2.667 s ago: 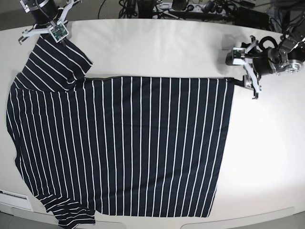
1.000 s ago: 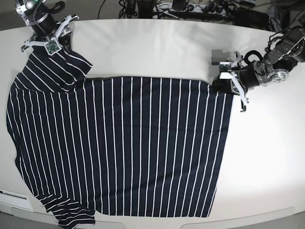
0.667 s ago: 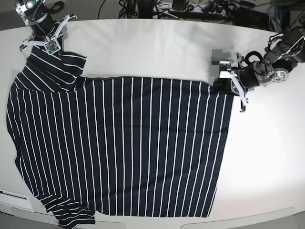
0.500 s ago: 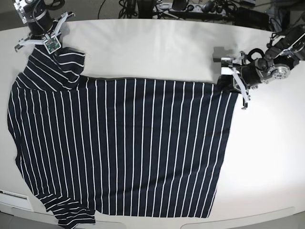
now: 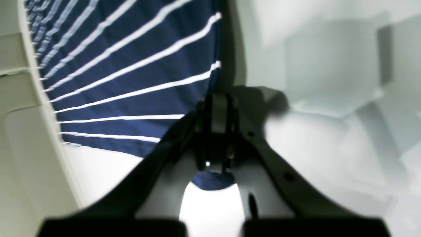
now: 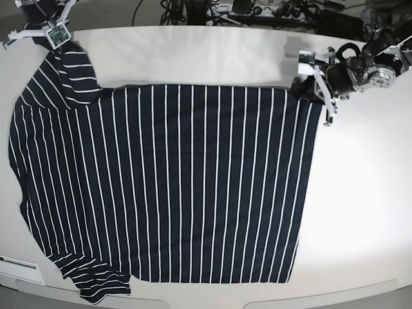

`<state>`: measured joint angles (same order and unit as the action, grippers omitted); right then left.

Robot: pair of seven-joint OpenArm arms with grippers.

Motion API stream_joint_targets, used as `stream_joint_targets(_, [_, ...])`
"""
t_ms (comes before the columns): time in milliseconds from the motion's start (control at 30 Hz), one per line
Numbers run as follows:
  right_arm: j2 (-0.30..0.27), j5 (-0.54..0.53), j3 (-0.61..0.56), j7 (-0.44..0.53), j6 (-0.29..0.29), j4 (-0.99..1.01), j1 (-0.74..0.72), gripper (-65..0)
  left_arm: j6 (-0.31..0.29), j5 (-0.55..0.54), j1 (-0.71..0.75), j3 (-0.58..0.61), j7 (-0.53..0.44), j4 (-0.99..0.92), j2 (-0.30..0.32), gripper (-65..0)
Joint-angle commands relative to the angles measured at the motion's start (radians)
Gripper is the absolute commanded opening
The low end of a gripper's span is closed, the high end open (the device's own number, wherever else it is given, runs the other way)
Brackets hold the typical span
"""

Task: Fold the T-shirt properly
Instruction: 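Lift the gripped edge and pull it away from the hem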

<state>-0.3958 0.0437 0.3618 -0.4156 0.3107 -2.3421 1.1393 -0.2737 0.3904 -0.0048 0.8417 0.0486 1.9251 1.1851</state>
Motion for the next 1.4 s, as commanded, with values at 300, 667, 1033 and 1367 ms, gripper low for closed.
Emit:
stream_joint_targets(300, [-0.006, -0.021, 0.008, -0.012, -0.016, -0.014, 0.153, -65.0, 0.068, 0.101, 0.200, -0.010, 0.075, 0.116, 0.107, -65.0])
stream_joint_targets(667, [0.000, -0.054, 0.006, -0.108, -0.042, -0.014, 0.170, -65.0, 0.122, 0.161, 0.360, -0.010, 0.242, 0.280, 0.181, -65.0])
stream_joint_targets(1033, [0.104, -0.127, 0.006, -0.226, -0.046, -0.014, 0.170, -65.0, 0.122, 0.189, 0.389, -0.014, 0.244, 0.281, 0.181, -65.0])
stream_joint_targets(1367, [0.116, -0.230, 0.005, -0.350, -0.039, -0.014, 0.170, -65.0, 0.122, 0.189, 0.389, -0.014, 0.245, 0.280, 0.181, -65.0])
